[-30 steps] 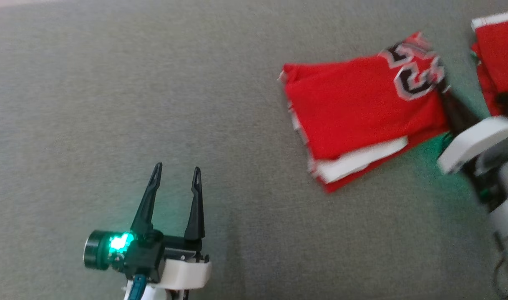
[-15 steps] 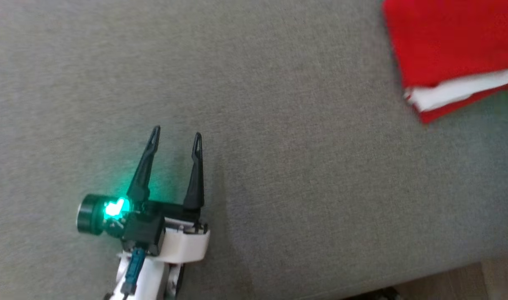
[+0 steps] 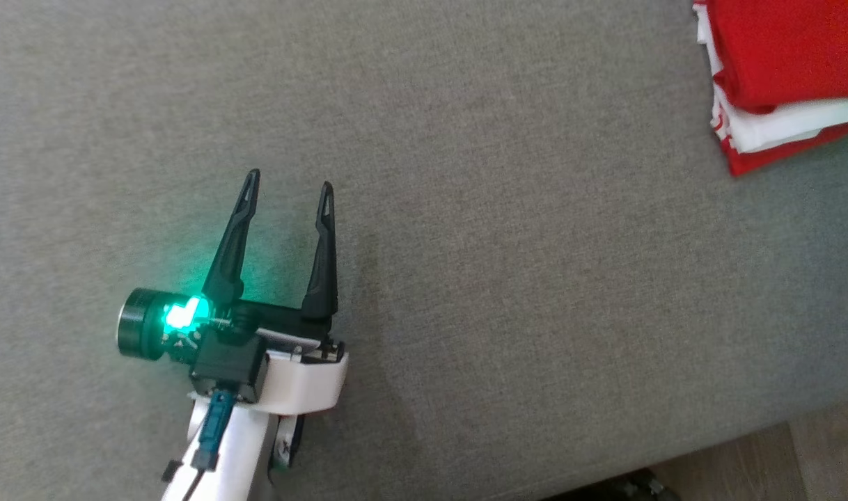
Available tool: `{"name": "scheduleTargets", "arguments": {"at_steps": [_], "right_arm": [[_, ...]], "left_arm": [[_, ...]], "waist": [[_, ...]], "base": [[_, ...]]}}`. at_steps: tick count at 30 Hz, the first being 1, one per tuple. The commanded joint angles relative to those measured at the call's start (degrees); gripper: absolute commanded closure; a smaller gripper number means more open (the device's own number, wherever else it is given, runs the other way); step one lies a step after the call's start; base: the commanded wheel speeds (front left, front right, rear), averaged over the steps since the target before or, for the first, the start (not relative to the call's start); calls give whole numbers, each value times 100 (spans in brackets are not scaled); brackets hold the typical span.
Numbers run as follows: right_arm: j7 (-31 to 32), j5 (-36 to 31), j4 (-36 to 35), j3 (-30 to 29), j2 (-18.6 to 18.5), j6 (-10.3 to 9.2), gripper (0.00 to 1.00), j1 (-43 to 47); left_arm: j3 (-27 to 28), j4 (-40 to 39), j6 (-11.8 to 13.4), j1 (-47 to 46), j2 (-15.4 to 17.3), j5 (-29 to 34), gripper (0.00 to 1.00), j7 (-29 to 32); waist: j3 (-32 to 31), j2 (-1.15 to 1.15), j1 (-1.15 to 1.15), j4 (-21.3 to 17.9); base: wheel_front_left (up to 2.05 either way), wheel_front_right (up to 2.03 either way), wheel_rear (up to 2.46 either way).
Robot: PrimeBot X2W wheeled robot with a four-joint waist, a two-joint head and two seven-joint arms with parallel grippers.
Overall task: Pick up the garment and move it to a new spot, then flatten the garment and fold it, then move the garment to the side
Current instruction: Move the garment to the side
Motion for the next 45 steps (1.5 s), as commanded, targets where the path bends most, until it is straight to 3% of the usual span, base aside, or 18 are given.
{"name": "scheduleTargets", "arguments": {"at_steps": [1,9,20,29,38,45], "right_arm": [[-224,-72,-203,201,95,-5,0,195],[-1112,109,323,1201,851,-5,0,874],[-2018,336,1401,2127,1781,-5,0,1940],[-2027,-65,411,1595,2373,-5,0,3032],[-2028,-381,177,1561,2461,-5,0,3400],[-2028,-125,144,1634,2466,-5,0,3491]], "left_arm": [[120,-144,6,60,-15,-132,0,-23],[303,-54,-375,496,-135,-803,0,-23],[614,241,-376,1211,-173,-1221,0,-23],[947,170,-632,1789,-174,-1033,0,-23],[1160,422,-683,2083,-175,-928,0,-23],[1280,624,-605,2062,-175,-972,0,-23]], "waist": [[-270,0,0,91],[-1246,0,0,540],[-2581,0,0,1213],[-3310,0,0,1345],[-3562,0,0,1250],[-3622,0,0,1209]], "base": [[0,0,0],[0,0,0],[0,0,0],[0,0,0],[0,0,0],[0,0,0]]}}
